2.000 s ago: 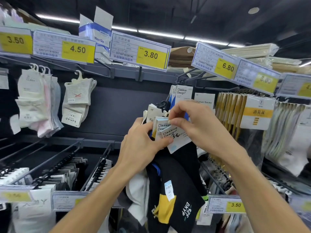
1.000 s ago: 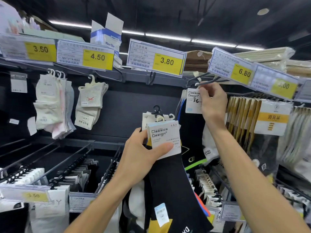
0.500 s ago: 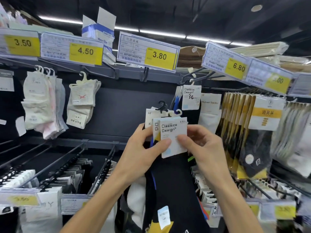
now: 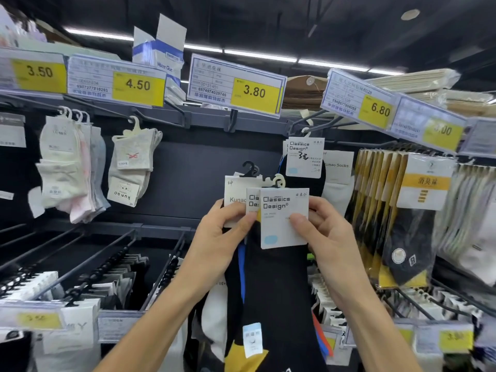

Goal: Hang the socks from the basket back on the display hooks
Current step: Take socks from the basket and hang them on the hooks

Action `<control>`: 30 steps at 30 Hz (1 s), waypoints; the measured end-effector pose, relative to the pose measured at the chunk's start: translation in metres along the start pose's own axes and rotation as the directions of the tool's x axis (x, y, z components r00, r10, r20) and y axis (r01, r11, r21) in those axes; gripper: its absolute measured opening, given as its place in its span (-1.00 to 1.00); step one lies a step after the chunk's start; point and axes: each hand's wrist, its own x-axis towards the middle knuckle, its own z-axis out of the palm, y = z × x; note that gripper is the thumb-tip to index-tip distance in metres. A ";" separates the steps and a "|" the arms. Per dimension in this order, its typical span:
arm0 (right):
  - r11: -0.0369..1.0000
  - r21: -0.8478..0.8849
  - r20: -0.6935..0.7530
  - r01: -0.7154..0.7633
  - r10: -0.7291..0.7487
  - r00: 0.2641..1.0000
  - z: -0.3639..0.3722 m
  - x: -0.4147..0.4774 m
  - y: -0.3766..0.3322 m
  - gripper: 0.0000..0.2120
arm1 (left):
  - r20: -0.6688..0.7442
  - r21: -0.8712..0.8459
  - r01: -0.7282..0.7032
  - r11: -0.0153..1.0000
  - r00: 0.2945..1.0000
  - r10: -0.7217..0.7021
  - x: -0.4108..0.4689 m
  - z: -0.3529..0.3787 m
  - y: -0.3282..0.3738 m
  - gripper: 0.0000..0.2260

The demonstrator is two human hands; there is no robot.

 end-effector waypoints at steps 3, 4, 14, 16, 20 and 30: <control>1.000 0.023 -0.079 -0.019 0.021 0.997 -0.007 0.008 0.000 -0.80 | -0.013 0.030 0.007 1.000 1.000 -0.007 0.000 -0.001 -0.001 -0.80; 0.997 0.067 -0.163 -0.038 0.048 0.985 -0.012 0.014 0.000 -0.84 | -0.016 0.048 0.006 0.999 1.000 -0.005 -0.001 -0.003 -0.002 -0.82; 0.953 -0.299 -0.499 -0.046 -0.115 0.859 -0.044 0.106 -0.003 -0.75 | -0.031 0.049 0.031 0.998 0.999 -0.030 -0.006 -0.006 -0.006 -0.79; 0.943 -0.333 -0.489 -0.030 -0.145 0.860 -0.042 0.114 -0.002 -0.73 | -0.012 0.005 0.031 0.999 0.999 -0.031 -0.007 -0.009 -0.008 -0.73; 0.915 -0.398 -0.362 0.064 -0.221 0.906 -0.036 0.117 0.006 -0.66 | 0.003 -0.072 -0.025 0.997 1.000 0.026 -0.008 -0.013 -0.009 -0.52; 0.872 -0.489 -0.254 0.004 -0.147 0.956 -0.034 0.114 0.012 -0.60 | -0.153 -0.104 0.040 0.994 0.987 -0.056 -0.005 -0.022 -0.020 -0.04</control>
